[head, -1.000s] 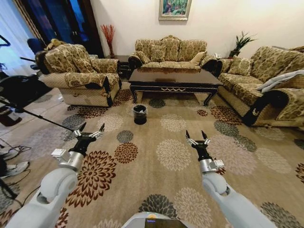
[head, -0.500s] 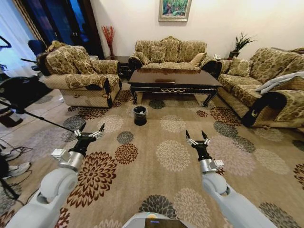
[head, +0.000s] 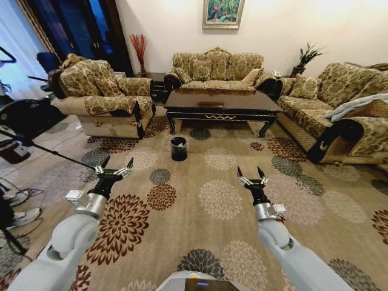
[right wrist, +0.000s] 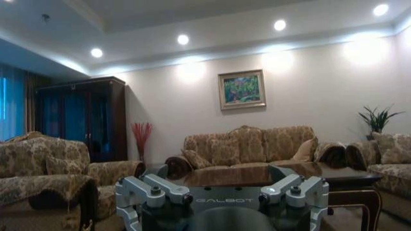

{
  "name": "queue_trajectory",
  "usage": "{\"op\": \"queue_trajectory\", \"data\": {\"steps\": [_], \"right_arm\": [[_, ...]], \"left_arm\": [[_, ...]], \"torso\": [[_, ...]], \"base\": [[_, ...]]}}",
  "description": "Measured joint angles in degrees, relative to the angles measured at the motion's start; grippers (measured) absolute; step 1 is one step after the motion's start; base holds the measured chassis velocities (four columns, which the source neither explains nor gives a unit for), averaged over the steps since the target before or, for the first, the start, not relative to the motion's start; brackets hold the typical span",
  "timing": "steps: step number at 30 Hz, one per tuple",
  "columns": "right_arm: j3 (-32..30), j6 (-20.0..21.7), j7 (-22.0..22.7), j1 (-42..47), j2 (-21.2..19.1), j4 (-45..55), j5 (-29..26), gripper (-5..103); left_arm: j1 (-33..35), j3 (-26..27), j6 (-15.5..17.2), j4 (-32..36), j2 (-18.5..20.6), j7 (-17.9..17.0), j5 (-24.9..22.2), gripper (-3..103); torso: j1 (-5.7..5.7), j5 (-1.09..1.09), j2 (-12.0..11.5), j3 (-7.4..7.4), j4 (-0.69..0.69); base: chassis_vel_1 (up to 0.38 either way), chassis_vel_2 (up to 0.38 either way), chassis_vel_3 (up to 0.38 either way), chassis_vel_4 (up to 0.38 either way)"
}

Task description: Move to the front of the table and pick up the trash from the floor, then place it into the trash bin.

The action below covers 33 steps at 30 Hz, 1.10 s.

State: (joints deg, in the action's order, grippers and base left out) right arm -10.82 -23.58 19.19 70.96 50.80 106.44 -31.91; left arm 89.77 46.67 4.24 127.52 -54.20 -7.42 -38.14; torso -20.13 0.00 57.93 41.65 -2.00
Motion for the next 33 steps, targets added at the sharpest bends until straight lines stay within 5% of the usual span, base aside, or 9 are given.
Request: {"op": "queue_trajectory", "data": {"steps": [33], "right_arm": [[0.00,0.00,0.00,0.00,0.00,0.00,0.00,100]], "left_arm": [[0.00,0.00,0.00,0.00,0.00,0.00,0.00,100]], "torso": [[-4.24,0.00,9.42,5.18,0.00]], "base": [[0.000,0.000,0.000,0.000]]}}
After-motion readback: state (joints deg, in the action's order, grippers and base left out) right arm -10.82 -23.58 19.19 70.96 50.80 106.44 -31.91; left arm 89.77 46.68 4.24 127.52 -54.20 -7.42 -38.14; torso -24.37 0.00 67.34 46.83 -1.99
